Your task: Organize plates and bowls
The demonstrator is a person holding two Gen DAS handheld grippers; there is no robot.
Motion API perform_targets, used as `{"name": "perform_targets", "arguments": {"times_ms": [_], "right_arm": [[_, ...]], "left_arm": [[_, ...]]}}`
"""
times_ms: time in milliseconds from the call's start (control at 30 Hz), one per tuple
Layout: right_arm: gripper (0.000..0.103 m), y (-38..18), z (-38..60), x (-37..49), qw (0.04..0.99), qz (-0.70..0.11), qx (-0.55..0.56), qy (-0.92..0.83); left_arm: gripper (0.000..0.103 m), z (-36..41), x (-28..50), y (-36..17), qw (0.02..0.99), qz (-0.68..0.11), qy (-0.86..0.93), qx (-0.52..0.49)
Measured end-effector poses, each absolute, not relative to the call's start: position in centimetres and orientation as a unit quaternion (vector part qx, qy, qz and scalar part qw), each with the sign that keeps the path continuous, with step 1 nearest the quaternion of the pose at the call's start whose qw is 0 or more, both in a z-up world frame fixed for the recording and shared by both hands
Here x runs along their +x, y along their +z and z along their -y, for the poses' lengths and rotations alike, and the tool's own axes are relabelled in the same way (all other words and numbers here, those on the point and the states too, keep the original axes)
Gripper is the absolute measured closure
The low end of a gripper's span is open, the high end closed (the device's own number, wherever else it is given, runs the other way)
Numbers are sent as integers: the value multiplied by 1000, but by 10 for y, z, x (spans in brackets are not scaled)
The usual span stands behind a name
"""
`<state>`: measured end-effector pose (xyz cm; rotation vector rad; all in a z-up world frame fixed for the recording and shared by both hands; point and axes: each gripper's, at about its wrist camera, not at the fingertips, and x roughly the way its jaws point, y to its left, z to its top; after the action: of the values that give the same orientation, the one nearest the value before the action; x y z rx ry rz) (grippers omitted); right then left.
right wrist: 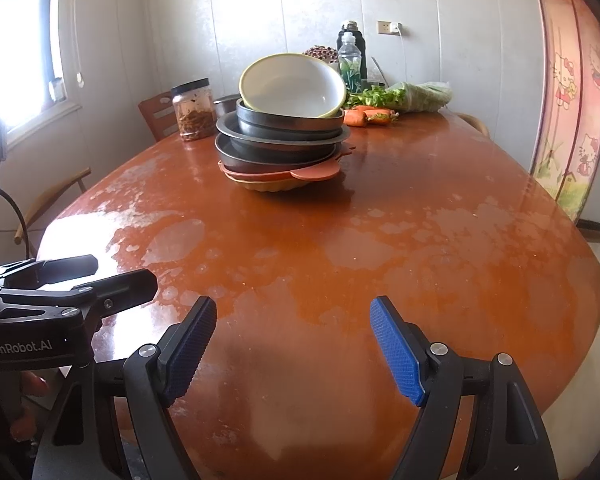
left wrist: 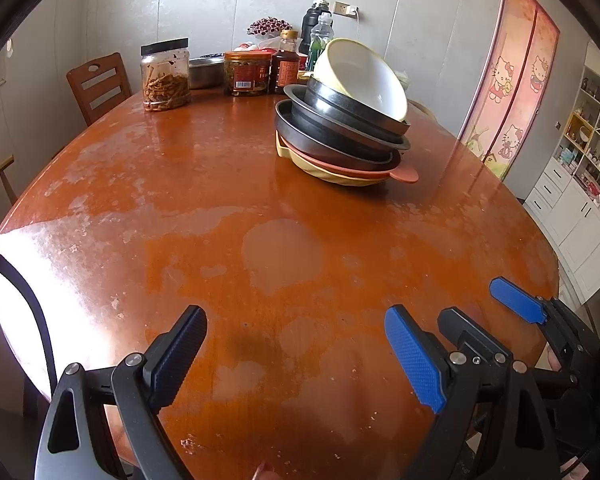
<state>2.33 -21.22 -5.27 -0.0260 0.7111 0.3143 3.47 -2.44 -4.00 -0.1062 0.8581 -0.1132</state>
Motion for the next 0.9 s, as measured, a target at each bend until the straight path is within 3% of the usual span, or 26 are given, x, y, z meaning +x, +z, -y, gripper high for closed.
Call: {"name": "perform_targets", "arguments": {"times_ms": [900], "right_arm": [[23,-56,215,21,925,-348,-13,151]], "left_arm": [[12,21,31,-44,905,-418,-51,-56]]}}
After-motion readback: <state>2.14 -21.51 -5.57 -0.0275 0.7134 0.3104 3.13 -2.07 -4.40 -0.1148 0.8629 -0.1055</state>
